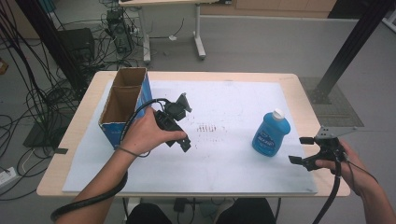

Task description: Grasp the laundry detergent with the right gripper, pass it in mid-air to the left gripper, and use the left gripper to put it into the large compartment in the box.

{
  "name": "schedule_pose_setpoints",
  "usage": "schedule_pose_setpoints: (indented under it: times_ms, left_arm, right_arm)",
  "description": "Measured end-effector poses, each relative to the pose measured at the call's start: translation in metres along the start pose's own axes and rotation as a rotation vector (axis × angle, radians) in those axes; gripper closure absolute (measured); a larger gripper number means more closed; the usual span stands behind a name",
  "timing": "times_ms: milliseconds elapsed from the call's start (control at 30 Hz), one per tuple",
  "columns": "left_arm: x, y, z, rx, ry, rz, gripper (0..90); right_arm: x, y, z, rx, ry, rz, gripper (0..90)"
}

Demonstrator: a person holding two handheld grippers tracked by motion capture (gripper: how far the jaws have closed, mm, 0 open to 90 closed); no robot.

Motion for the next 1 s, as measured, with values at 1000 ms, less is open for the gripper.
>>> schedule_pose_setpoints:
  times_ms: [1000]
  left_arm:
    - [-0.002, 0.002, -0.001, 0.013, -0.012, 0.016, 8.6]
  right_arm:
    - [0.025, 0.018, -0.004, -0.021, -0.014, 0.122, 4.0]
Point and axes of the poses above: each handheld gripper's, and its own axes: y roughly forward along the jaws, x roughly out of its underside, z roughly to its right, the point moved 7 cm from there along y, roughly forward along the jaws, and after that the axes turned 5 degrees about x, right-handed, at the moved point
